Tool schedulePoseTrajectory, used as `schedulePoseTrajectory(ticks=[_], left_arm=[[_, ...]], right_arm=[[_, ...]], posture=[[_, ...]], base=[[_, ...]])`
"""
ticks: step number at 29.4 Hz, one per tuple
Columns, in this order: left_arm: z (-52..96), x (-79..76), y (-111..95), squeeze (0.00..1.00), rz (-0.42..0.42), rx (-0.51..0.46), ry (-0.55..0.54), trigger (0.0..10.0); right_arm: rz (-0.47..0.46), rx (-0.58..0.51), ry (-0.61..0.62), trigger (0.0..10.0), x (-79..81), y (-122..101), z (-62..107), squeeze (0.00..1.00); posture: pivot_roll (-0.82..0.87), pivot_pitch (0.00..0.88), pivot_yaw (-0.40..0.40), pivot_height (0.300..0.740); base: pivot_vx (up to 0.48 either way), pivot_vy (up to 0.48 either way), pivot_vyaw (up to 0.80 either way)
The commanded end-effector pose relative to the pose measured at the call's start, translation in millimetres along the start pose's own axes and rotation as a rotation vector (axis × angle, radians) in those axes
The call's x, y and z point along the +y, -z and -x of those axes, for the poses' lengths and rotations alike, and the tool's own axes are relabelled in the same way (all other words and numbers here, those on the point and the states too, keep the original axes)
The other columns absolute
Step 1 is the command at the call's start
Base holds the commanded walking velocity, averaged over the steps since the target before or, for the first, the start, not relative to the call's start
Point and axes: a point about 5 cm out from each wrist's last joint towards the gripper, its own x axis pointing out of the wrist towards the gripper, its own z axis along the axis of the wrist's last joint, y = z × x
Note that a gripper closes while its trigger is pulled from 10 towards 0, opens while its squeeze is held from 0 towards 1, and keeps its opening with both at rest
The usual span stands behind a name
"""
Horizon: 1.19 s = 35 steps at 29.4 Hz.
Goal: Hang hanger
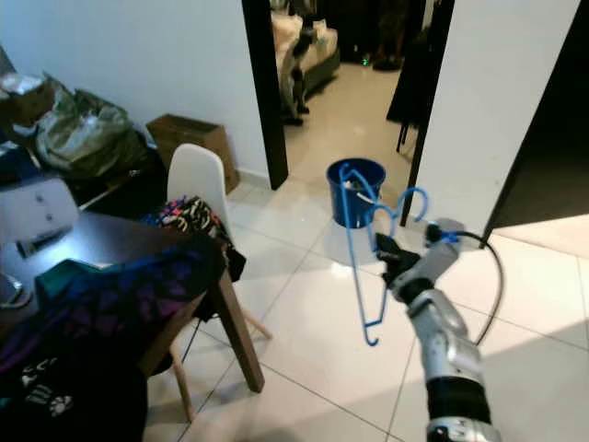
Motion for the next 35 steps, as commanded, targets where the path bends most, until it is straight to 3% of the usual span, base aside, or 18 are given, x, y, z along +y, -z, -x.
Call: schedulePoseTrajectory(ticks=[1,5,6,10,14,17,19,22,24,26,27,29,35], left_arm=[[20.0,7.2,-14,0.0,0.015,-0.039,0.069,10.0],[25.0,12.5,-20,0.0,0.065,-0.102,0.026,10.0],[25.3,13.0,-23,0.0,0.113,-0.142,-0.011,10.0],[26.8,8.0,-29,0.0,0.184,-0.2,-0.036,10.0],[39.5,2.4,-47,0.0,0.269,-0.274,-0.035,10.0],[37.3,3.2,-52,0.0,0.323,-0.299,-0.075,10.0],[30.5,2.9,-56,0.0,0.34,-0.325,-0.113,10.0],[5.6,1.6,-78,0.0,0.438,-0.489,-0.25,10.0],[5.6,1.6,-78,0.0,0.438,-0.489,-0.25,10.0],[-17.5,-9.4,-99,0.0,0.544,-0.579,-0.283,10.0],[-17.5,-9.4,-99,0.0,0.544,-0.579,-0.283,10.0],[-33.1,-23.2,-120,0.0,0.641,-0.629,-0.274,10.0],[-48.5,-46.4,-153,0.0,0.766,-0.691,-0.21,10.0]], right_arm=[[-0.002,0.03,-0.022,10.0,2.9,5,-2.0,0.0],[0.018,0.034,-0.053,10.0,6.7,5,-3.1,0.0],[0.031,0.033,-0.074,10.0,9.6,5,-3.3,0.0],[0.043,0.028,-0.097,10.0,12.6,4,-2.9,0.0],[0.065,0.037,-0.117,10.0,12.8,4,-2.0,0.0],[0.056,0.041,-0.124,10.0,13.1,5,-3.0,0.0],[0.055,0.04,-0.127,10.0,13.5,5,-3.6,0.0],[0.063,0.042,-0.136,10.0,14.0,5,-4.2,0.0],[0.063,0.042,-0.136,10.0,14.0,5,-4.2,0.0],[0.073,0.043,-0.149,10.0,14.8,5,-4.1,0.0],[0.073,0.043,-0.149,10.0,14.8,5,-4.1,0.0],[0.075,0.04,-0.156,10.0,15.5,5,-3.9,0.0],[0.073,0.039,-0.168,10.0,17.0,5,-3.7,0.0]], posture=[[0.04,0.0,0.039,0.731],[0.04,0.0,0.041,0.731],[0.04,0.0,0.042,0.731],[0.03,0.0,0.043,0.731],[0.04,0.0,0.038,0.731],[0.05,0.0,0.037,0.731],[0.05,0.0,0.037,0.731],[0.04,0.0,0.03,0.731],[0.04,0.0,0.03,0.731],[0.04,0.0,0.033,0.731],[0.04,0.0,0.033,0.731],[0.03,0.0,0.036,0.731],[0.03,0.0,0.038,0.731]], base=[[0.0,0.0,0.0],[0.0,0.0,0.0],[0.0,0.0,0.0],[0.0,0.0,0.61],[0.0,0.0,0.8],[0.0,0.0,0.8],[0.0,0.0,0.79],[0.0,0.0,0.59],[0.0,0.0,0.62],[0.0,0.0,0.77],[0.0,0.0,0.77],[0.0,-0.133,0.77],[0.0,-0.415,0.77]])
